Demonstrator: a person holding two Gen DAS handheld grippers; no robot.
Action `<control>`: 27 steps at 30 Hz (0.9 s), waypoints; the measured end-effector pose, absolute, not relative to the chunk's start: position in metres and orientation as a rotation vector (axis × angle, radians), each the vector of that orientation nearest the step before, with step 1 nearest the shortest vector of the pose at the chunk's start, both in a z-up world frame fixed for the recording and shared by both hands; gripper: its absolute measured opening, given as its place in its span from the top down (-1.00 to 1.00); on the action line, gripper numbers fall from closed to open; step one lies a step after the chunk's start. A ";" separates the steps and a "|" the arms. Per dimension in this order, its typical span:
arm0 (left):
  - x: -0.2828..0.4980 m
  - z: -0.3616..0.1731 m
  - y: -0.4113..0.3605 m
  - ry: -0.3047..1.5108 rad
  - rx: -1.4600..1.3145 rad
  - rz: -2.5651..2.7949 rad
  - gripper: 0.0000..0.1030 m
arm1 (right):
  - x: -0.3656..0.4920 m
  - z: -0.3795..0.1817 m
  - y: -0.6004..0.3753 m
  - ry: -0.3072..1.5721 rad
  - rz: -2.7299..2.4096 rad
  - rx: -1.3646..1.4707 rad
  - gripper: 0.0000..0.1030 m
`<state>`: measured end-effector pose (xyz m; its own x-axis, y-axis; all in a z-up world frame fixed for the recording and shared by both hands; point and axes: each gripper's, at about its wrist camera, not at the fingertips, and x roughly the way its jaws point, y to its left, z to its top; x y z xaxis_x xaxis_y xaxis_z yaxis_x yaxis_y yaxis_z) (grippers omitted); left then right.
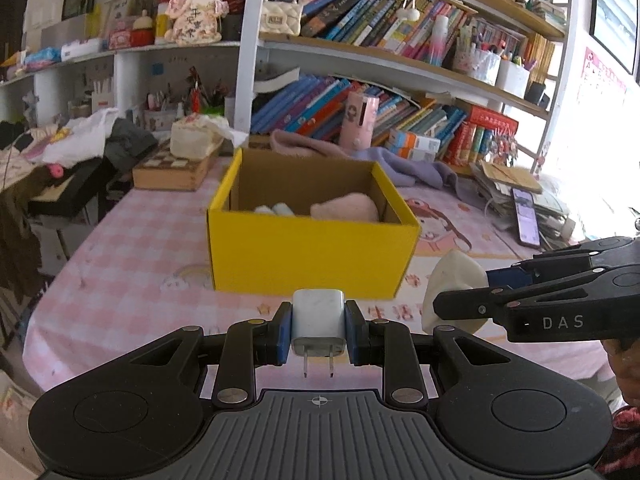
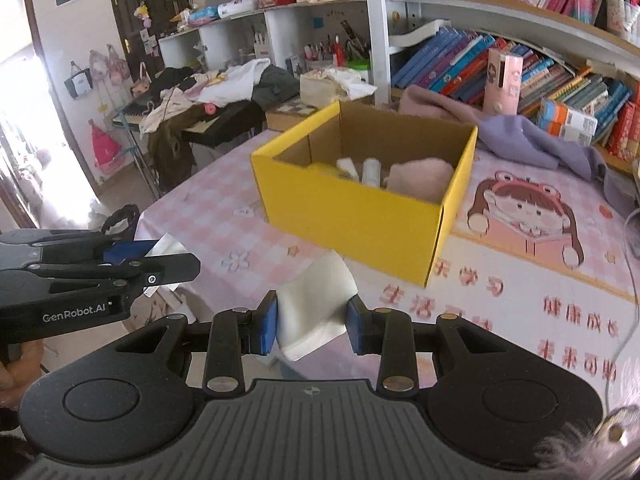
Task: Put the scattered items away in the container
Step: 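Lift the charger plug and white cube and carry both toward the yellow box, then lower both items into the yellow box and open both tools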
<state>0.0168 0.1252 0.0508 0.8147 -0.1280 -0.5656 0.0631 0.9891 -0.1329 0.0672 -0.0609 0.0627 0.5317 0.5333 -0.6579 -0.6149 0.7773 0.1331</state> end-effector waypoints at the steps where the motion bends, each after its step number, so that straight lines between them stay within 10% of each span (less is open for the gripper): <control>1: 0.021 0.052 0.126 0.604 -0.107 -0.101 0.52 | 0.072 0.065 -0.060 0.734 0.688 -0.123 0.38; 27: 0.288 0.043 0.109 0.718 0.099 -0.213 0.52 | 0.282 0.025 0.001 0.713 0.721 -0.336 0.37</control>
